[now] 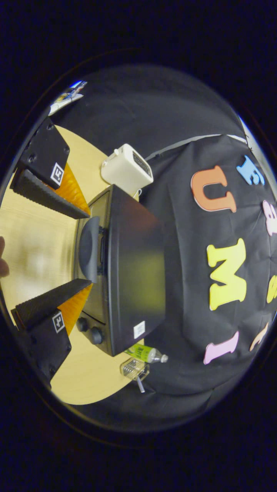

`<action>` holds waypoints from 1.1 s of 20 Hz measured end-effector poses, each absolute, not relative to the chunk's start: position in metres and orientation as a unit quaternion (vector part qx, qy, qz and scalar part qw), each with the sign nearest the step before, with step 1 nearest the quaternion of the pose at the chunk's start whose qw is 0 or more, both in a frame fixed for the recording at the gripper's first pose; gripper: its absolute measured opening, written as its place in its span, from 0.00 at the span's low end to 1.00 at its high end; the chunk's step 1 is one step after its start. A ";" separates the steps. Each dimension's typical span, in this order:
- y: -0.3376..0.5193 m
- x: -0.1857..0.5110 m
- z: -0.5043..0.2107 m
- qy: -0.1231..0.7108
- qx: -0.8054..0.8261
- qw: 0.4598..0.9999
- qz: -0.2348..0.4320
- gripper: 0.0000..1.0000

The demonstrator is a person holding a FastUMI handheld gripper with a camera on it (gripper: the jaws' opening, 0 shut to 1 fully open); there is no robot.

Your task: Open the toaster oven, put the food inside, and close the toaster oven door.

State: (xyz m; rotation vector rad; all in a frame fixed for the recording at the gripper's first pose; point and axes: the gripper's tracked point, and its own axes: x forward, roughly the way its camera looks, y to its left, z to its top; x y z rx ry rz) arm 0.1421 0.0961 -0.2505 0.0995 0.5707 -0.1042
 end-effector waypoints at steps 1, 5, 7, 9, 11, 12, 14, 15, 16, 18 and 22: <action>0.100 0.142 -0.229 0.266 0.043 0.962 -0.042 1.00; 0.113 0.130 -0.144 0.203 0.026 0.979 -0.013 1.00; 0.116 0.119 -0.100 0.173 0.028 0.985 -0.002 1.00; 0.116 0.105 -0.064 0.151 0.032 0.988 0.004 1.00; 0.115 0.089 -0.037 0.136 0.037 0.990 0.012 1.00; 0.115 0.081 -0.024 0.129 0.038 0.991 0.017 1.00; 0.113 0.067 0.000 0.115 0.039 0.992 0.020 1.00; 0.111 0.056 0.009 0.106 0.038 0.993 0.019 1.00; 0.111 0.046 0.016 0.100 0.036 0.994 0.019 1.00; 0.114 0.033 0.019 0.089 0.034 0.995 0.022 1.00; 0.108 -0.005 0.030 0.072 0.032 0.997 0.023 1.00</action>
